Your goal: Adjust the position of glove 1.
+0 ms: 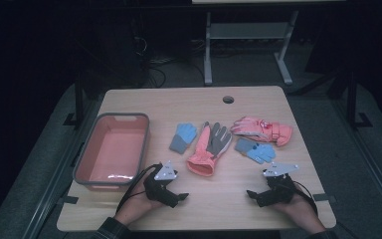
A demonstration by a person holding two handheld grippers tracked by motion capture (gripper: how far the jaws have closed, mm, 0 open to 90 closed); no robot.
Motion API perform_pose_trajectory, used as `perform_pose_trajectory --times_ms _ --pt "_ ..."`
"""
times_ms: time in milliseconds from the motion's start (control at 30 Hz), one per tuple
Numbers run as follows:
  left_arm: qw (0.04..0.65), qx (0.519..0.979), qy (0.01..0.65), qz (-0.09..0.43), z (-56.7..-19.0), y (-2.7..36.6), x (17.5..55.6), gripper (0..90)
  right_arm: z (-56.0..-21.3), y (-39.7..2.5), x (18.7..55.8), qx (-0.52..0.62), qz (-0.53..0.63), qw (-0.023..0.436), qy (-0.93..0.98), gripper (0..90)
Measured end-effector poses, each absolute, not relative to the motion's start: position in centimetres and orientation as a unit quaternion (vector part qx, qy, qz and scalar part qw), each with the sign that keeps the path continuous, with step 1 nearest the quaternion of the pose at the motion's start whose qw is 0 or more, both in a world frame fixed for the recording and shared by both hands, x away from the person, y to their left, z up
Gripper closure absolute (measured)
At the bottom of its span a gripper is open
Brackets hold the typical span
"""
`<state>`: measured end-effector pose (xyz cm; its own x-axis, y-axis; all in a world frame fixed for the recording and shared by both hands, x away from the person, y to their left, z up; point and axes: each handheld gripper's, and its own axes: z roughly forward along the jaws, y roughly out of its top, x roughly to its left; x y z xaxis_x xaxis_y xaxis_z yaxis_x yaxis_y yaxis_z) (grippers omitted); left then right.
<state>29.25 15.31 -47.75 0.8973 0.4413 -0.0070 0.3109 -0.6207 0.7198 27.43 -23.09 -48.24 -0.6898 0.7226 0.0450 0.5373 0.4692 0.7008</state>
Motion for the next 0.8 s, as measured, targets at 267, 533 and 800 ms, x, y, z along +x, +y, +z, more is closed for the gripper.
perform_pose_trajectory --times_ms 267,533,800 --pt "0.38 0.898 0.205 0.087 -47.7 15.4 29.4 11.1 -48.2 -23.1 27.4 0.369 0.358 0.13 0.848 1.3" --pt "0.381 0.897 0.207 0.087 -47.7 15.4 29.4 11.2 -47.7 -22.9 27.4 0.359 0.359 0.123 0.852 15.0" --pt "0.382 0.897 0.204 0.087 -47.7 15.4 29.5 11.2 -46.5 -23.2 28.0 0.371 0.369 0.119 0.844 48.4"
